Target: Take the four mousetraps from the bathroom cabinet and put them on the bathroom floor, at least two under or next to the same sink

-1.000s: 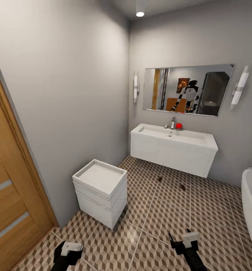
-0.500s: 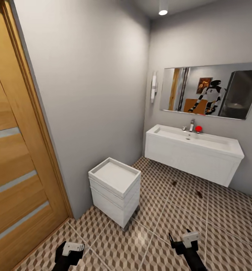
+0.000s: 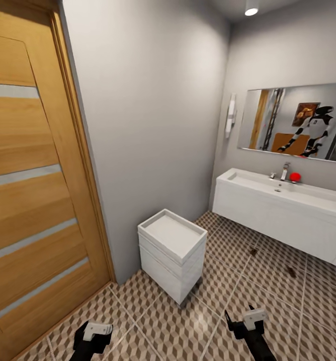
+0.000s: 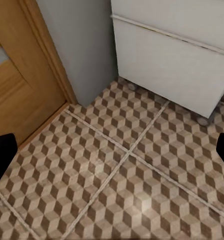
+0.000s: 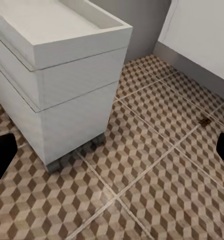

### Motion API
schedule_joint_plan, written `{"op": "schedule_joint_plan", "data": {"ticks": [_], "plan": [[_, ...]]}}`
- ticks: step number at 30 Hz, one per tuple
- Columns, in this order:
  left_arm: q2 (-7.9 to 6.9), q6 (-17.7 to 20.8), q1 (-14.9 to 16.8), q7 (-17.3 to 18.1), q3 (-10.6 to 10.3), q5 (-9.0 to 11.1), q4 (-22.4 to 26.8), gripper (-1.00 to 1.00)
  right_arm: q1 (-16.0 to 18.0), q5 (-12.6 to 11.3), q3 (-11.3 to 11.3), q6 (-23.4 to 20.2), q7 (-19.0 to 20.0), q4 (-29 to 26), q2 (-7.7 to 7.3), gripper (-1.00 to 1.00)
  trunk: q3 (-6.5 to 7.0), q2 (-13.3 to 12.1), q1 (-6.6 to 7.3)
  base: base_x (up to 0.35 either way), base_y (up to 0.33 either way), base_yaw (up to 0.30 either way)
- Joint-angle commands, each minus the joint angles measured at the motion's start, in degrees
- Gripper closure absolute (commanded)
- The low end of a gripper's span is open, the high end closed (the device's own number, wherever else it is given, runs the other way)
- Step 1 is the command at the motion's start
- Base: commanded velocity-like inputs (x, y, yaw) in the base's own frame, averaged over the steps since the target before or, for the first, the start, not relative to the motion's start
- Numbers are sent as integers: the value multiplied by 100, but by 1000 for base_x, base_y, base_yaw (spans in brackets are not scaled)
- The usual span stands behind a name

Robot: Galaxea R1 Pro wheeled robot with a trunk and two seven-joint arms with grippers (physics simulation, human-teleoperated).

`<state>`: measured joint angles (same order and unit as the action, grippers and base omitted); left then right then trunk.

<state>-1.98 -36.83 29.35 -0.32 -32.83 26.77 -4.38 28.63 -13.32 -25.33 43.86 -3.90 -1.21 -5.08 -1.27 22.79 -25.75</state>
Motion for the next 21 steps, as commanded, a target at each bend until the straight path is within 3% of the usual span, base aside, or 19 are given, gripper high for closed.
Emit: {"op": "schedule_joint_plan", "data": {"ticks": [1, 21], "plan": [[5, -26, 9, -3, -48, 30, -19, -100, 3, -13, -51, 9, -41, -2, -2, -100, -13, 13, -4, 0, 0, 285], [5, -26, 9, -3, -48, 30, -19, -100, 2, -13, -51, 9, -41, -2, -2, -100, -13, 13, -4, 0, 0, 285]]}}
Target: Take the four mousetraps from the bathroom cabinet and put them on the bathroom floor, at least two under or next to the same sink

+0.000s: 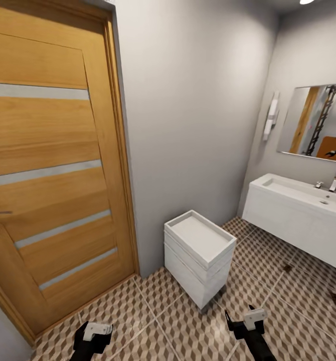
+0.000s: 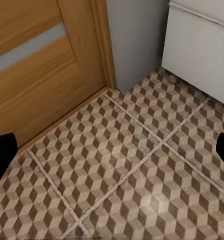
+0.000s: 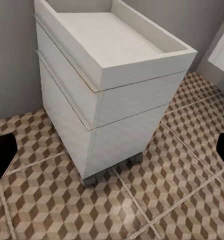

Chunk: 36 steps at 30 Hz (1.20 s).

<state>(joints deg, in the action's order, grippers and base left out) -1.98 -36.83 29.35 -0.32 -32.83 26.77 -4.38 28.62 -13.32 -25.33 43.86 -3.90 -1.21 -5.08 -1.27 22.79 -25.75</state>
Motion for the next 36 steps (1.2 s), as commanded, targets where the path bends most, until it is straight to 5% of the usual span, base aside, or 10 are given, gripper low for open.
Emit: {"op": "schedule_joint_plan", "data": {"ticks": [1, 36], "plan": [[5, -26, 9, -3, -48, 30, -19, -100, 3, -13, -51, 9, -41, -2, -2, -100, -13, 13, -4, 0, 0, 285], [5, -26, 9, -3, -48, 30, -19, -100, 3, -13, -51, 9, -41, -2, -2, -100, -13, 13, -4, 0, 0, 286]]}}
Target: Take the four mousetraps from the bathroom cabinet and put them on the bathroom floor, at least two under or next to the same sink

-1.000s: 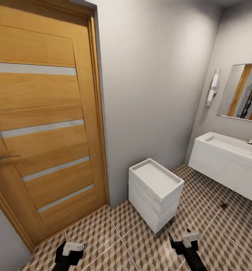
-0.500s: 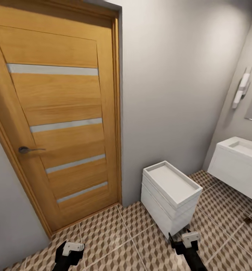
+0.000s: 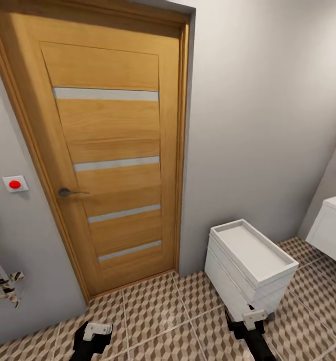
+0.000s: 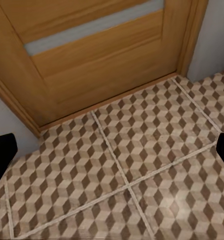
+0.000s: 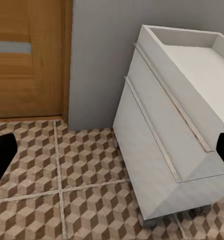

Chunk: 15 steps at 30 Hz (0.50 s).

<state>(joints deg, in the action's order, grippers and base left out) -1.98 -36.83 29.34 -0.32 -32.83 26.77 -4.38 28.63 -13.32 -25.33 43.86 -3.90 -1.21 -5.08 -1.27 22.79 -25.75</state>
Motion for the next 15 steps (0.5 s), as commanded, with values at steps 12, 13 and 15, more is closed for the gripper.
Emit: {"op": "schedule_joint_plan", "data": {"ticks": [12, 13, 15], "plan": [[5, -26, 7, -3, -48, 30, -19, -100, 3, -13, -51, 9, -41, -2, -2, -100, -13, 13, -4, 0, 0, 286], [5, -26, 7, -3, -48, 30, -19, -100, 3, -13, -51, 9, -41, -2, -2, -100, -13, 13, -4, 0, 0, 286], [5, -26, 7, -3, -48, 30, -19, -100, 3, -13, -51, 9, -41, -2, -2, -100, -13, 13, -4, 0, 0, 286]]}}
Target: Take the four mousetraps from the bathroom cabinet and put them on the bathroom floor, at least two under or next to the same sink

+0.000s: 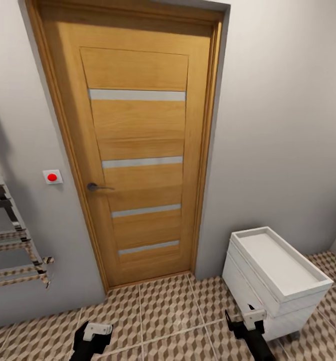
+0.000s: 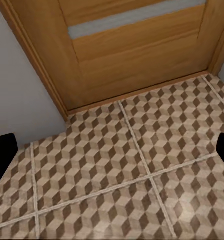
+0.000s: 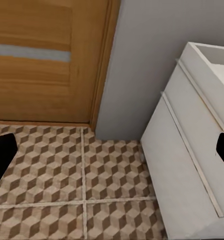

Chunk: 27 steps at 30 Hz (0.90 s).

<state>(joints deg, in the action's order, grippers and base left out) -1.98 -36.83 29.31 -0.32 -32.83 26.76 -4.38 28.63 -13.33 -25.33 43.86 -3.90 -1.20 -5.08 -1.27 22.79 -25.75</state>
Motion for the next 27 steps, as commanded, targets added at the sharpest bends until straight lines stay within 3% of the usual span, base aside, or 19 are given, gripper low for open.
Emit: {"op": "schedule_joint_plan", "data": {"ticks": [1, 27], "plan": [[5, -26, 9, -3, -48, 31, -19, -100, 2, -12, -51, 9, -41, -3, -2, -100, -13, 13, -4, 0, 0, 286], [5, -26, 4, -3, -48, 31, -19, -100, 2, -12, -51, 9, -41, -3, 12, -100, -13, 13, -4, 0, 0, 286]]}}
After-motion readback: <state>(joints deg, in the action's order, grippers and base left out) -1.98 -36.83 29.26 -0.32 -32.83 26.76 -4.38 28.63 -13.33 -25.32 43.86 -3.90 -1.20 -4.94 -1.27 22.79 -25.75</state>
